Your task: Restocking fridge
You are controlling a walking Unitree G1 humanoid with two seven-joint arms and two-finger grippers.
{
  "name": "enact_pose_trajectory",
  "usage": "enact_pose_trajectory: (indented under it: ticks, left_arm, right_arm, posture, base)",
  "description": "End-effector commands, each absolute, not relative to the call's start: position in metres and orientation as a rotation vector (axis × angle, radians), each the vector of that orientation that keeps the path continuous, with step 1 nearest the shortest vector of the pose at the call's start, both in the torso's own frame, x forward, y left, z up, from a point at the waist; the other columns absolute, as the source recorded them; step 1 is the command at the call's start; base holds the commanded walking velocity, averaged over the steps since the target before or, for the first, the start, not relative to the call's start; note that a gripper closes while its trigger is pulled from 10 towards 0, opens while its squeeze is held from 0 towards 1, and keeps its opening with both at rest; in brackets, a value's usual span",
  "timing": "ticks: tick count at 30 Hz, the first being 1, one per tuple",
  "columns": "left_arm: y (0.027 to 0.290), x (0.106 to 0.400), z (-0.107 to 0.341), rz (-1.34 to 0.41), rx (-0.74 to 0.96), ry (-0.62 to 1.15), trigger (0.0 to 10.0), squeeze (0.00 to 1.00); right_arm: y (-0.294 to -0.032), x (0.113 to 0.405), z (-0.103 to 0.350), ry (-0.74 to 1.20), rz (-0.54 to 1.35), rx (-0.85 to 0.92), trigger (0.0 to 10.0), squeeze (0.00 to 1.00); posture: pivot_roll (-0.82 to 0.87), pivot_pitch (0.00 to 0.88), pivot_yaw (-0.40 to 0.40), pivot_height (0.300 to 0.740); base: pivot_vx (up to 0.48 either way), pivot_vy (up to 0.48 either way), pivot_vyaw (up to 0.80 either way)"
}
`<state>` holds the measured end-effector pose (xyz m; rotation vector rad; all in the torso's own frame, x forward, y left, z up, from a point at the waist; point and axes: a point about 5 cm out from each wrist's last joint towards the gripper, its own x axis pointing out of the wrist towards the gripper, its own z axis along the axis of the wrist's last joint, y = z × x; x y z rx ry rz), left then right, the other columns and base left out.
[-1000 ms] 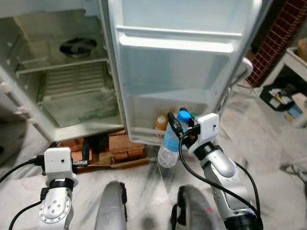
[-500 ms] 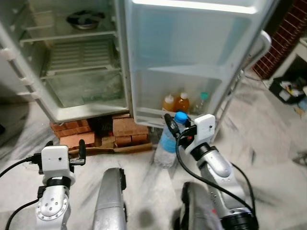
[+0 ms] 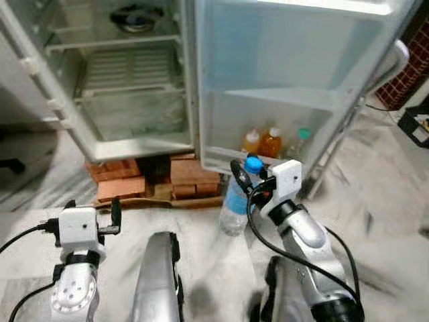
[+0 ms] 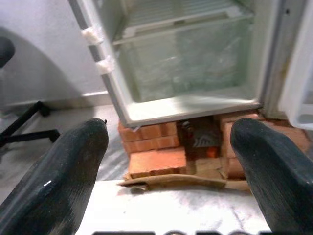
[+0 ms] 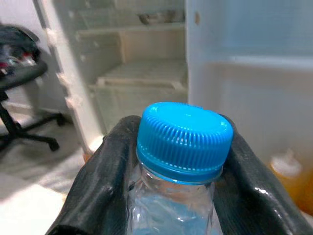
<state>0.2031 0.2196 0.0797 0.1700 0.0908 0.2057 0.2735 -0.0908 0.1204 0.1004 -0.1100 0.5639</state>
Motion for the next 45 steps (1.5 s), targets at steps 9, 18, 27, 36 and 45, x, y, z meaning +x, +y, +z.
enact_pose_trajectory:
  ticks: [9, 18, 27, 36, 45]
  left_arm:
    - [0.2121, 0.2043, 0.0808, 0.174, 0.159, 0.076, 10.0, 0.0]
    - [0.2102, 0.206, 0.08, 0.163, 0.152, 0.076, 10.0, 0.0]
    - [0.2105, 0.2067, 0.0782, 0.168, 0.142, 0.089, 10.0, 0.0]
    - [0.2119, 0.2058, 0.0775, 0.18, 0.147, 0.097, 10.0, 0.0]
    - [0.2118, 0.2046, 0.0775, 0.177, 0.147, 0.097, 10.0, 0.0]
  right_arm:
    - [-0.0976, 0.275, 0.1252, -0.134, 0.552, 0.082, 10.0, 0.0]
    - [-0.0983, 0.2753, 0.1247, -0.136, 0.555, 0.068, 10.0, 0.0]
    - [-0.0966, 0.2744, 0.1244, -0.134, 0.569, 0.056, 10.0, 0.0]
    - [-0.0923, 0.2713, 0.1259, -0.154, 0.612, 0.065, 10.0, 0.0]
    - [-0.0899, 0.2712, 0.1256, -0.155, 0.615, 0.073, 10.0, 0.0]
  posture:
    - [0.01, 0.133, 0.0, 0.575]
    - [0.01, 0.129, -0.001, 0.575]
    - [0.01, 0.128, -0.001, 0.575]
    - [0.01, 0.136, -0.002, 0.575]
    - [0.02, 0.14, -0.001, 0.575]
  base:
    - [0.362, 0.0, 0.0]
    - [0.359, 0.0, 0.0]
    - [0.218, 0.0, 0.0]
    - [0.0, 0.0, 0.4]
    - [0.0, 0.0, 0.63]
